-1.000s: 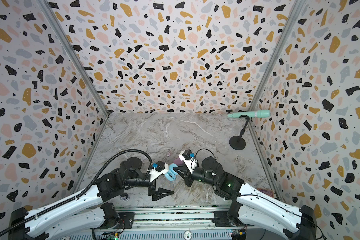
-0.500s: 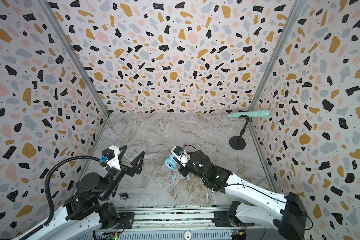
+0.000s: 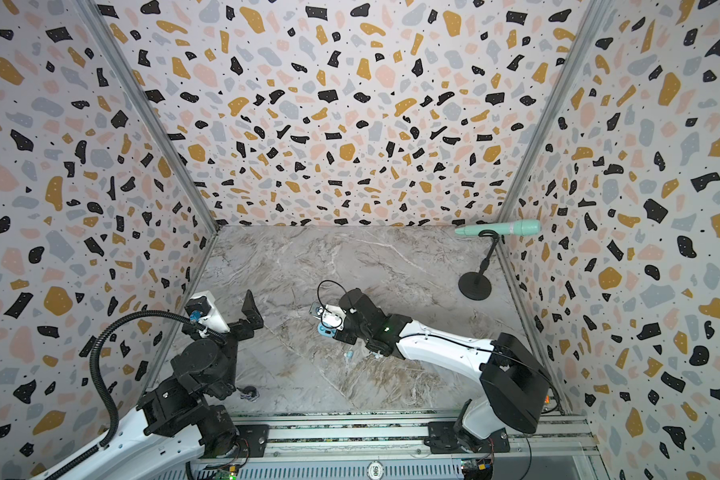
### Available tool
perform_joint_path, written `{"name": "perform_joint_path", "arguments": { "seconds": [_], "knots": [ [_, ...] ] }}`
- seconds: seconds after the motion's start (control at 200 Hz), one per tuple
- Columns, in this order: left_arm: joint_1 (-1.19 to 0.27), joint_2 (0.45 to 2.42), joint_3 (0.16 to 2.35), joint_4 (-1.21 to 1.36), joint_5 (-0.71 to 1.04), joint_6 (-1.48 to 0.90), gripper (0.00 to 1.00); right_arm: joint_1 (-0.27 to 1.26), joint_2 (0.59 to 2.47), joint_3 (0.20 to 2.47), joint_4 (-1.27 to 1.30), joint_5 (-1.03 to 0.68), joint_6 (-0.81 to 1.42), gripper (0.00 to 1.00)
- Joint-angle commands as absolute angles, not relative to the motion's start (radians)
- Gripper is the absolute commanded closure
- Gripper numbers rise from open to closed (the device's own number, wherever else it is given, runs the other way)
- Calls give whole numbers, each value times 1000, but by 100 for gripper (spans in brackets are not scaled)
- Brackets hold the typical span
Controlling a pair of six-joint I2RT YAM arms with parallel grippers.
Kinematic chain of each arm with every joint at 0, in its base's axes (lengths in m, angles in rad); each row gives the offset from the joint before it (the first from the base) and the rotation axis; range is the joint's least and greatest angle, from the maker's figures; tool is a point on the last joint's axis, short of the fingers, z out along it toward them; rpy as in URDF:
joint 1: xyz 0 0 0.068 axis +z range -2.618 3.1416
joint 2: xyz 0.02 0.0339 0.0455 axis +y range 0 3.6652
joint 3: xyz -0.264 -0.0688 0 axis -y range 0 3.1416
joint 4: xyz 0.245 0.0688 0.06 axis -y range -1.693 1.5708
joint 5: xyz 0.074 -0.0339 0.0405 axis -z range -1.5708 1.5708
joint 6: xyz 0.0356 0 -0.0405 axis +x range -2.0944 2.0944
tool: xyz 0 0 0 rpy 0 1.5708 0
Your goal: Insert the wireless bluetooth earbuds into the charging case
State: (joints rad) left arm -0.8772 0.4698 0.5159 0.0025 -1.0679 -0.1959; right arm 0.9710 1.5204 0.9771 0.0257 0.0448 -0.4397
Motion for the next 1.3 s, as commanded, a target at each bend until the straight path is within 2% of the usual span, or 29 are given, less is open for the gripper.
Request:
{"name": "perform_joint_path", "arguments": {
  "seconds": [0.0,0.546,1.296],
  "knots": [
    [-871,453,508,37,-1089,-197,0,966,1572,1041,11,45,-535,100],
    [-866,419,491,56,-1046,-184,0,957,1849,1189,-3,78,-627,100],
    [-859,385,476,75,-1047,-174,0,956,1948,1253,40,46,-627,100]
  ]
}}
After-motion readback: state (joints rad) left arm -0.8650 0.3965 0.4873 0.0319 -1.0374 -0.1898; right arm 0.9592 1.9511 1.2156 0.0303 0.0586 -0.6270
